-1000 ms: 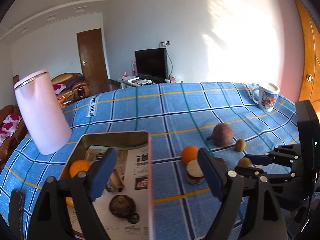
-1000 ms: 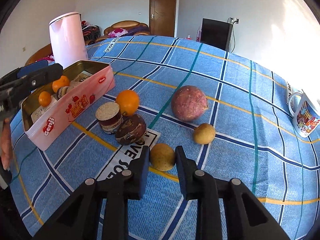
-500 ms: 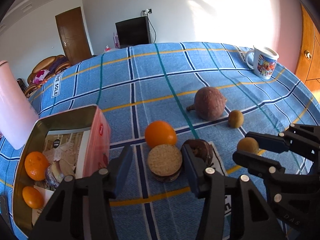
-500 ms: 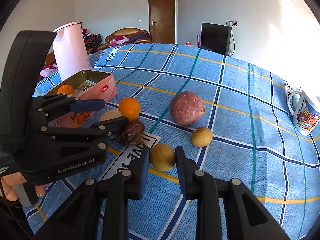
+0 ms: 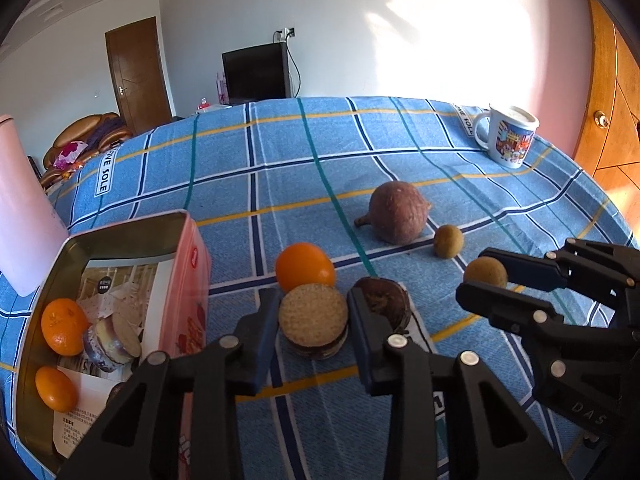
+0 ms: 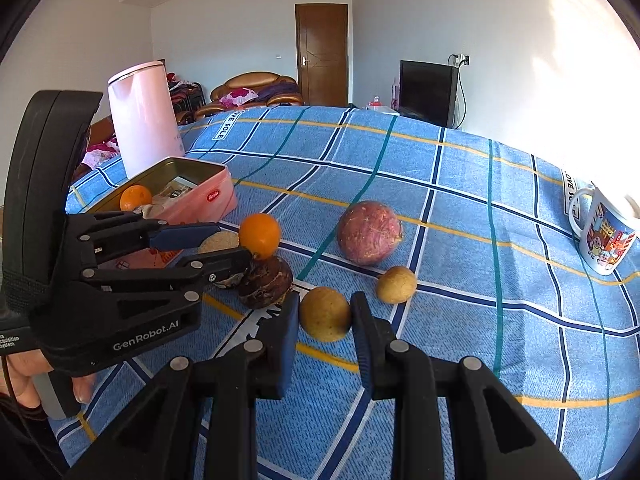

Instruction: Organize fruits

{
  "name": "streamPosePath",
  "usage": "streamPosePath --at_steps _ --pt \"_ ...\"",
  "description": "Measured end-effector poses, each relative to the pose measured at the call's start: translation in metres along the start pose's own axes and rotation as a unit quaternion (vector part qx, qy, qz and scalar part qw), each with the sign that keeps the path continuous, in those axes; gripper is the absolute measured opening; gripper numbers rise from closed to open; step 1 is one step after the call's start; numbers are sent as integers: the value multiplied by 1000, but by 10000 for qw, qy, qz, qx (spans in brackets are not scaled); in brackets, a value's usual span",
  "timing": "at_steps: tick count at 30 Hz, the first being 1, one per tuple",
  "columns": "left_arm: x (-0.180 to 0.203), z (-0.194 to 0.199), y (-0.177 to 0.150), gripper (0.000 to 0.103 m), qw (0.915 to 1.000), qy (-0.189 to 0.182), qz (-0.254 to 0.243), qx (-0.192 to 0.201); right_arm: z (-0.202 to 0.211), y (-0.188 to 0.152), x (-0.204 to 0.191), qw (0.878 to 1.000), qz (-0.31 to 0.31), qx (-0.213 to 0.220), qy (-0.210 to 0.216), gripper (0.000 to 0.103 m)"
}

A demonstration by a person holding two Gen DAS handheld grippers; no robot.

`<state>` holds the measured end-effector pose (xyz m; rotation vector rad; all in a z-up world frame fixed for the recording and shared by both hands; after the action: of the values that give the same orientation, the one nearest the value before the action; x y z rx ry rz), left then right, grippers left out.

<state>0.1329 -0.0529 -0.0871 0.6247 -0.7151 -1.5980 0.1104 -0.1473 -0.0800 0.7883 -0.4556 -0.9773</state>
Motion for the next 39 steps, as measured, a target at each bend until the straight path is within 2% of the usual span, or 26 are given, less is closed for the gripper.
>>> streamPosePath --at_steps 6,21,39 --pt "0 15 -1 36 9994 -28 33 350 11 0 -1 9995 5 306 32 28" --pt "2 34 -3 36 9960 176 12 873 23 0 0 9975 -34 705 87 27" --pt "6 49 -6 36 9914 352 -67 1258 36 -3 1 9943 -42 1063 38 27"
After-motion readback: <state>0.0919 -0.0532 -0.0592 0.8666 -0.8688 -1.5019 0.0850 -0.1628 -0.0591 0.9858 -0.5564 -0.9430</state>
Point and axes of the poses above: each gripper's, at about its wrist camera, not at the fingertips, and z roughly against the way its jaws point, x to its right, y to its top, the point moved 1 cm from there along -z, roughly the way its jaws point, and after that the axes turned 1 degree about x, right-handed, at the moved point
